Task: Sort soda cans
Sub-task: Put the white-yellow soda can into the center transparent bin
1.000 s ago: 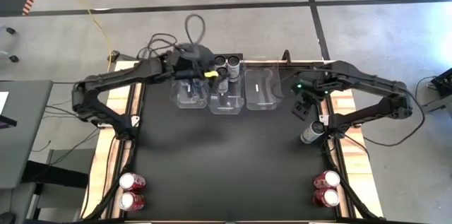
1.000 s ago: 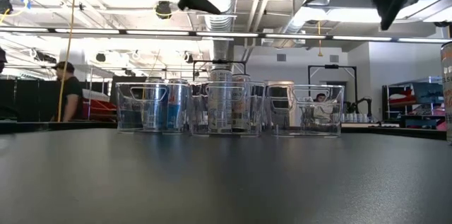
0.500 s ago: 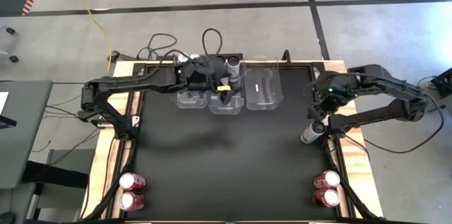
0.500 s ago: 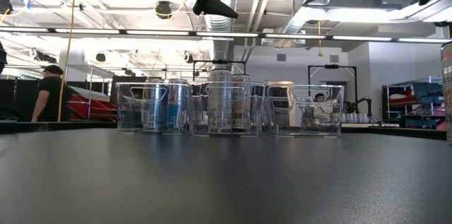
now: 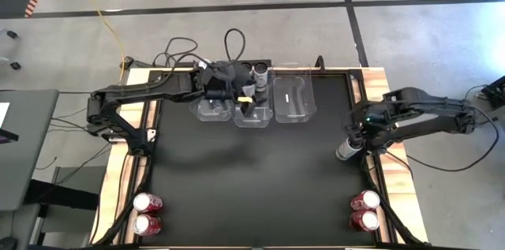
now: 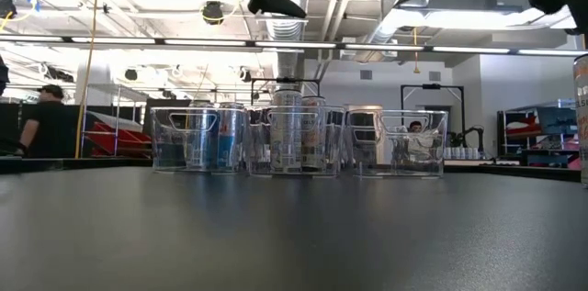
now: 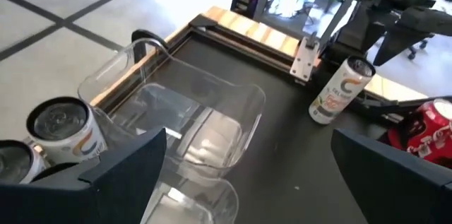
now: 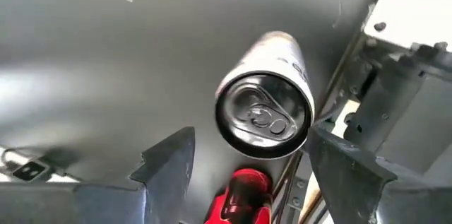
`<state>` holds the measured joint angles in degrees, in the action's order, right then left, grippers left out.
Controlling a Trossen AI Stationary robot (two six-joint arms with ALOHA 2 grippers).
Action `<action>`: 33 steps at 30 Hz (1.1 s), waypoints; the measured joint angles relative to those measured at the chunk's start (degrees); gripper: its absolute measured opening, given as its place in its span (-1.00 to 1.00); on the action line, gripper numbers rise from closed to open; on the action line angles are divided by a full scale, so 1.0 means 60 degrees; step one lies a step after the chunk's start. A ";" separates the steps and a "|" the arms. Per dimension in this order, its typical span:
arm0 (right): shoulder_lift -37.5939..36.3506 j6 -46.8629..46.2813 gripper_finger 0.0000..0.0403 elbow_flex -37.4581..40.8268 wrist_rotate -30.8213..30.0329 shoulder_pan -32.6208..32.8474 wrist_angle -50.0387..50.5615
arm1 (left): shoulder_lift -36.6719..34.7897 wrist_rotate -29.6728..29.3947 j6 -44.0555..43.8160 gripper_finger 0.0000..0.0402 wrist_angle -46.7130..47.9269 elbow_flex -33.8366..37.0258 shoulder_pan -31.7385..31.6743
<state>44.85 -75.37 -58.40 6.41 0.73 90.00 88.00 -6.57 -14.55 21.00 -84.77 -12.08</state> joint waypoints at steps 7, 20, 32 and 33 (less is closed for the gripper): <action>0.0101 -0.0696 0.44 0.0721 -0.0010 0.0450 -0.0039 | 0.0001 0.0008 0.0107 0.97 0.0341 0.0000 0.0000; 0.0079 -0.0399 0.45 0.0843 -0.0666 0.0623 -0.0118 | 0.0011 -0.0003 0.0255 0.97 0.0382 0.0000 0.0000; -0.0061 -0.0873 0.59 0.0843 -0.0917 0.0624 -0.0589 | 0.0011 0.0034 0.0459 0.97 0.0379 0.0000 0.0000; -0.0059 -0.0866 0.65 0.0843 -0.0917 0.0624 -0.0600 | 0.0011 0.0040 0.0450 0.97 0.0381 0.0000 0.0000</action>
<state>44.49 -80.57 -53.34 0.91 4.47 86.40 88.07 -6.33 -11.85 23.29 -84.77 -12.08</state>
